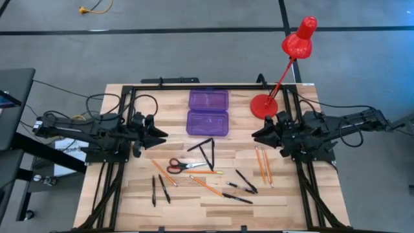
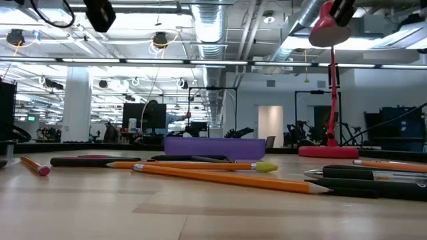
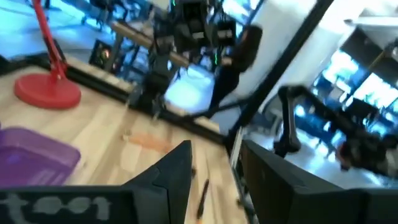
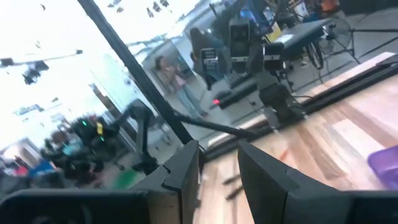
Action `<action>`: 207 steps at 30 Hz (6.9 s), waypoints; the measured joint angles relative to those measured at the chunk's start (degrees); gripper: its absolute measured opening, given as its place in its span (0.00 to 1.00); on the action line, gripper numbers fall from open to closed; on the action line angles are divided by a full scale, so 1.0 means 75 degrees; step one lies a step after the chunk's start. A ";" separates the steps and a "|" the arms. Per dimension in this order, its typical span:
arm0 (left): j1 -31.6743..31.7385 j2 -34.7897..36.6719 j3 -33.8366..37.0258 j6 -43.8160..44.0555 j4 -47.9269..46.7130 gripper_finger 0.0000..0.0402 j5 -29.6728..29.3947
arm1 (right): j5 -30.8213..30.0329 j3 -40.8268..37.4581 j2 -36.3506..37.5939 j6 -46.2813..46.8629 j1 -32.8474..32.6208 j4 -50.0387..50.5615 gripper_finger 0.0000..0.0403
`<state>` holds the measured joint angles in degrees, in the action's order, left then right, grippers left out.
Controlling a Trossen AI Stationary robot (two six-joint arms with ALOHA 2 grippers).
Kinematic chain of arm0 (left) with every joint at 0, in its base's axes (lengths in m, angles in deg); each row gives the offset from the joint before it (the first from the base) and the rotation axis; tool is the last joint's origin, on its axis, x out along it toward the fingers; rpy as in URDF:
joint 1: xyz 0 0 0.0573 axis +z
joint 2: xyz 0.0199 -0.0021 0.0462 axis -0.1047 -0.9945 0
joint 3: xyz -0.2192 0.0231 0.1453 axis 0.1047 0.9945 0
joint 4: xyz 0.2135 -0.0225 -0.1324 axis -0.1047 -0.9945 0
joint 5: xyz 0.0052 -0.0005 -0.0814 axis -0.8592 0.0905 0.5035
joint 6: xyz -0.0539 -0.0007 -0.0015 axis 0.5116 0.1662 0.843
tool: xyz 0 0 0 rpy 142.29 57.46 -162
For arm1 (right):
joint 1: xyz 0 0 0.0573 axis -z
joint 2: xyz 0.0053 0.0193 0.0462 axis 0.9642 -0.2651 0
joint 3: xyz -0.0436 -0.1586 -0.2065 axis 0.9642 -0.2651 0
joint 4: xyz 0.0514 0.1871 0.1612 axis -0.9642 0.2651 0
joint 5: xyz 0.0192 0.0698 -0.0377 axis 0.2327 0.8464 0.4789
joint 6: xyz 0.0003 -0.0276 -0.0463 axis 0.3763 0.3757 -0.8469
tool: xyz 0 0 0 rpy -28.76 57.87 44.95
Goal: Pick & place school supplies into a supply box
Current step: Put the yellow pencil into the purple supply box
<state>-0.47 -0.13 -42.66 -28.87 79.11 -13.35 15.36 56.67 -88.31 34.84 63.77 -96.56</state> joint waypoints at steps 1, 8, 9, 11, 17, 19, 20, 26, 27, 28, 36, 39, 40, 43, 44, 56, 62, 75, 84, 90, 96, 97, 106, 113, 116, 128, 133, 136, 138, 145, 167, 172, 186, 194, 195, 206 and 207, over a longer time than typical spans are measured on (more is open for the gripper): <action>0.0005 -0.0050 0.0000 0.0065 0.0192 0.32 -0.0152 | 0.0000 0.0000 0.0000 0.0097 -0.0002 -0.0035 0.27; 0.0008 -0.0184 0.0000 0.1293 0.0548 0.32 -0.1248 | -0.0013 0.0000 -0.0005 0.0754 0.0000 -0.0060 0.27; 0.0008 -0.0183 0.0000 0.1434 0.0480 0.32 -0.1392 | -0.0023 0.0000 -0.0048 0.0759 0.0000 -0.0156 0.27; 0.0007 -0.0188 0.0000 0.1624 0.0459 0.32 -0.1483 | -0.0023 0.0000 -0.0206 0.0823 0.0000 -0.0510 0.27; 0.0050 -0.0181 0.0003 0.2627 -0.0077 0.32 -0.2031 | -0.0391 0.0008 -0.0665 0.1501 0.0067 -0.1263 0.27; 0.0039 -0.0174 0.0000 0.2409 -0.0102 0.32 -0.1684 | -0.0423 0.0000 -0.0898 0.1500 0.0047 -0.1587 0.27; 0.0032 -0.0179 0.0000 0.2366 -0.0201 0.32 -0.1584 | -0.0429 0.0000 -0.1000 0.1477 0.0054 -0.1764 0.27; 0.0039 -0.0284 0.0000 0.1839 -0.1576 0.32 -0.1607 | -0.0860 0.0000 -0.1835 0.1360 0.0364 -0.2210 0.27; 0.0043 -0.0316 0.0001 0.1717 -0.1864 0.32 -0.1792 | -0.0898 0.0000 -0.2016 0.1363 0.0449 -0.2349 0.27; 0.0044 -0.0326 0.0003 0.1651 -0.2094 0.32 -0.1990 | -0.0900 0.0000 -0.2194 0.1361 0.0526 -0.2514 0.27; -0.0306 -0.1080 -0.0003 0.0900 -0.2570 0.32 -0.0492 | 0.1004 0.0173 -0.3772 0.2146 0.0908 -0.3690 0.22; -0.0723 -0.1743 -0.0136 0.0802 -0.2809 0.32 -0.0225 | 0.1606 0.0692 -0.4156 0.1554 0.0848 -0.3394 0.21; -0.0835 -0.2003 -0.0237 0.0795 -0.2990 0.32 -0.0235 | 0.1615 0.0931 -0.4223 0.1147 0.0794 -0.3161 0.20; -0.1146 -0.2797 -0.0762 0.0632 -0.3389 0.32 -0.0463 | 0.1636 0.1864 -0.4271 -0.0278 0.0731 -0.1460 0.18; -0.1232 -0.3004 -0.0976 0.0499 -0.3603 0.32 -0.0561 | 0.1585 0.2238 -0.4295 -0.0672 0.0747 -0.0568 0.17; -0.1883 -0.3637 -0.2398 -0.0062 -0.6331 0.32 -0.2566 | -0.1413 0.4392 -0.4348 0.2023 -0.0010 0.8630 0.13; -0.1880 -0.3514 -0.2396 -0.0112 -0.6326 0.32 -0.3320 | -0.1654 0.4362 -0.4578 0.5387 -0.0857 1.0836 0.13; -0.1877 -0.3525 -0.2396 -0.0150 -0.6375 0.32 -0.4204 | -0.0627 0.2137 -0.4691 0.8360 -0.1784 0.9152 0.23; -0.1877 -0.3525 -0.2393 0.0026 -0.6241 0.32 -0.4291 | -0.0996 0.2058 -0.5035 0.8046 -0.1723 0.8460 0.37; -0.1874 -0.3525 -0.2393 0.0241 -0.6241 0.32 -0.4412 | -0.0788 0.2057 -0.5754 0.7435 -0.1383 0.7866 0.35; -0.1874 -0.3525 -0.2390 0.0354 -0.6241 0.32 -0.4404 | -0.0324 0.2055 -0.6372 0.6965 -0.1128 0.7893 0.31; -0.1874 -0.3525 -0.2390 0.0369 -0.6244 0.32 -0.4401 | -0.0212 0.2056 -0.6431 0.6886 -0.1077 0.7863 0.30; -0.1874 -0.3525 -0.2390 0.0424 -0.6244 0.32 -0.4401 | -0.0027 0.2057 -0.6484 0.6280 -0.0797 0.7826 0.29; -0.1874 -0.3525 -0.2390 0.0559 -0.6244 0.32 -0.4398 | 0.0235 0.1540 -0.6493 0.6157 -0.0717 0.7170 0.29; -0.1874 -0.3525 -0.2390 0.0562 -0.6244 0.32 -0.4398 | 0.0219 0.1530 -0.6484 0.6154 -0.0717 0.7187 0.29; -0.1874 -0.3525 -0.2388 0.0696 -0.6244 0.32 -0.4407 | 0.0403 0.1106 -0.6486 0.6155 -0.0721 0.6625 0.26; -0.1874 -0.3525 -0.2387 0.0766 -0.6244 0.32 -0.4413 | 0.0426 0.1078 -0.6473 0.6154 -0.0740 0.6590 0.23; -0.1874 -0.3525 -0.2387 0.0766 -0.6244 0.32 -0.4420 | 0.0433 0.1078 -0.6473 0.6154 -0.0742 0.6594 0.20; -0.1874 -0.3525 -0.2387 0.0766 -0.6245 0.32 -0.4459 | 0.0429 0.1078 -0.6473 0.6154 -0.0742 0.6601 0.17; -0.1874 -0.3525 -0.2387 0.0768 -0.6244 0.32 -0.4622 | 0.0405 0.1078 -0.6470 0.6084 -0.0749 0.6586 0.03; -0.1876 -0.3525 -0.2387 0.0827 -0.6244 0.32 -0.4911 | -0.0105 0.2351 -0.6502 0.4088 -0.0111 0.5855 0.00; -0.1877 -0.3525 -0.2387 0.0914 -0.6244 0.32 -0.4911 | -0.0489 0.3254 -0.6499 0.2827 0.0534 0.6200 0.00; -0.1877 -0.3522 -0.2387 0.0917 -0.6247 0.32 -0.4908 | -0.0657 0.4923 -0.6937 -0.0886 0.3327 0.6033 0.00; -0.1874 -0.3521 -0.2387 0.1104 -0.6274 0.32 -0.4955 | -0.0200 0.6611 -0.8704 -0.2548 0.3801 0.5877 0.00; -0.1877 -0.3522 -0.2387 0.1148 -0.6292 0.32 -0.4954 | -0.0177 0.6835 -0.8888 -0.2655 0.3820 0.5884 0.00; -0.1876 -0.3522 -0.2387 0.1322 -0.6326 0.32 -0.5032 | 0.0207 0.7906 -1.0554 -0.3576 0.3687 0.6272 0.00; -0.1877 -0.3522 -0.2387 0.1322 -0.6328 0.32 -0.5050 | 0.0207 0.7906 -1.0620 -0.3660 0.3673 0.6333 0.00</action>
<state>-14.54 -26.54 -60.56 -18.96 31.65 -51.22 16.91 115.97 -167.95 7.39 91.32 -49.06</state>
